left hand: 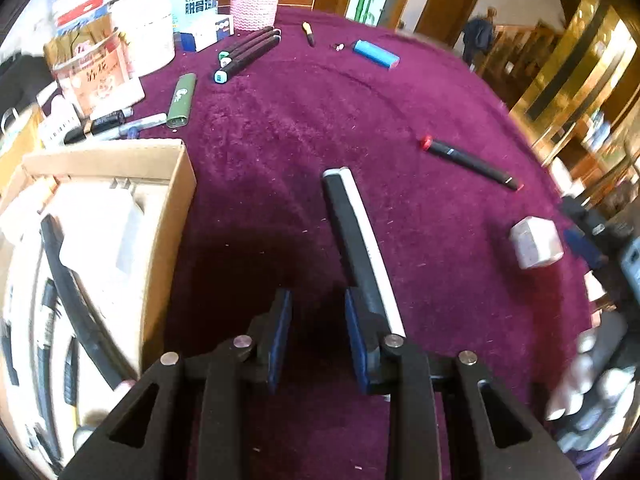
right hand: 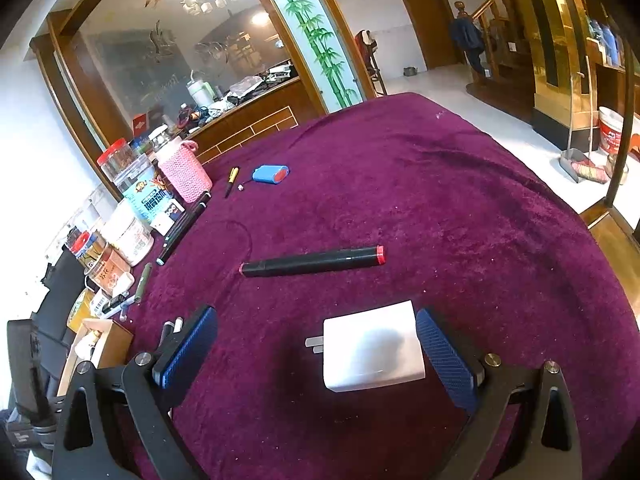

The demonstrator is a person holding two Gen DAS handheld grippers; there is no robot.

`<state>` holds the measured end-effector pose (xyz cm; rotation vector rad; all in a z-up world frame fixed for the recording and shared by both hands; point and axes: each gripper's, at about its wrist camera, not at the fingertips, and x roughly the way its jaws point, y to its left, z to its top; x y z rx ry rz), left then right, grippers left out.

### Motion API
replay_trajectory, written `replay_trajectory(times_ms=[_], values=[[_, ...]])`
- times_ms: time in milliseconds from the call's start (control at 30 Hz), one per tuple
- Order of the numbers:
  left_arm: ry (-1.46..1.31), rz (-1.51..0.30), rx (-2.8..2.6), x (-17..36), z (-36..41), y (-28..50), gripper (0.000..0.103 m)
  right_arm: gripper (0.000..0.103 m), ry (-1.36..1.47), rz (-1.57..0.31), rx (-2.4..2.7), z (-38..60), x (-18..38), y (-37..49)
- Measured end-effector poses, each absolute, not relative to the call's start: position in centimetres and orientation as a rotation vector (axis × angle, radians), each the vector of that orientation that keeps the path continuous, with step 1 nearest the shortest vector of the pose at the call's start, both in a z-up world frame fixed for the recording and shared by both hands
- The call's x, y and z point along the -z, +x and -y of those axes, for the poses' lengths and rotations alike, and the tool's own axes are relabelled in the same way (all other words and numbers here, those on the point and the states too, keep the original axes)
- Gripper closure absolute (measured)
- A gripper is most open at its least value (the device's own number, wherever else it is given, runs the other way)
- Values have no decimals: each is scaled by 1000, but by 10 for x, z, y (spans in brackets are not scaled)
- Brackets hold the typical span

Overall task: Organize rigid objects
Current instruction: 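Grasp the black marker with the left tool while the right tool reaches toward the white pen, then grasp the white pen with blue tip with the right tool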

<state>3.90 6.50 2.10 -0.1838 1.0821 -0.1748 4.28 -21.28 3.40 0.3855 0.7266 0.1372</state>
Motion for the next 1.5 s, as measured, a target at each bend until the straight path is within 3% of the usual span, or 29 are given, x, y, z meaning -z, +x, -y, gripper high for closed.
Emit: replay_trajectory(times_ms=[267, 733, 833, 1000, 1267, 1367, 1500], values=[[-154, -1063, 199, -18, -50, 48, 72, 2, 354, -724, -155, 205, -34, 43], [-196, -1009, 120, -27, -66, 43, 73, 2, 354, -729, -167, 201, -36, 42], [-160, -966, 115, -36, -59, 41, 60, 2, 351, -730, -170, 201, -35, 42], [-100, -1029, 117, -17, -43, 49, 59, 2, 342, -731, -181, 199, -36, 42], [-269, -1040, 161, -10, -76, 50, 60, 2, 352, -742, -190, 196, -34, 44], [-146, -1040, 107, -12, -57, 51, 60, 2, 345, -740, -191, 195, -34, 43], [256, -954, -23, -10, -2, 48, 46, 2, 337, -744, -188, 193, -32, 43]])
